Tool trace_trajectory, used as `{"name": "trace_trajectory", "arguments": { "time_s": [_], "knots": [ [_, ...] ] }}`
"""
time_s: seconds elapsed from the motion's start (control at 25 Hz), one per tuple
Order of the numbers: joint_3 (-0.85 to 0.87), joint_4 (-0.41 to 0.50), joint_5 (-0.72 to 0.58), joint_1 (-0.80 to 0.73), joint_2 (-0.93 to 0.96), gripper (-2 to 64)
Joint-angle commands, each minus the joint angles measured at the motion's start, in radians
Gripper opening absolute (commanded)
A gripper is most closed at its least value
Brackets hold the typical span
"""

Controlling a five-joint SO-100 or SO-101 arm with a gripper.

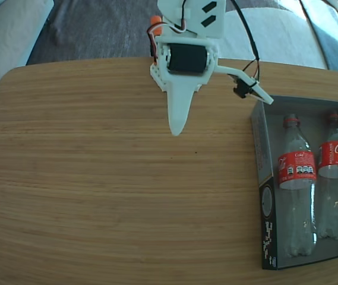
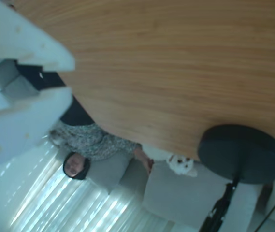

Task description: Grasp the bottles and put them in the box.

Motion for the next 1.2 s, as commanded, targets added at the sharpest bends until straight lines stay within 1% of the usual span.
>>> {"name": "trace_trajectory", "arguments": {
  "time_s": [0.0,0.2,0.4,0.52,0.72,0.92,1.16],
  "knots": [
    [0.081,-0.011,0.008,0.008,0.117,-0.4],
    [0.230,-0.012,0.023,0.008,0.249,-0.4],
    [0.321,0.003,0.175,0.011,0.318,-0.4],
    [0.379,0.003,0.227,0.002,0.354,-0.4],
    [0.523,-0.006,0.233,-0.002,0.413,-0.4],
    [0.601,-0.011,0.235,-0.049,0.443,-0.4],
    [0.692,-0.012,0.235,-0.041,0.479,-0.4]
  ]
}}
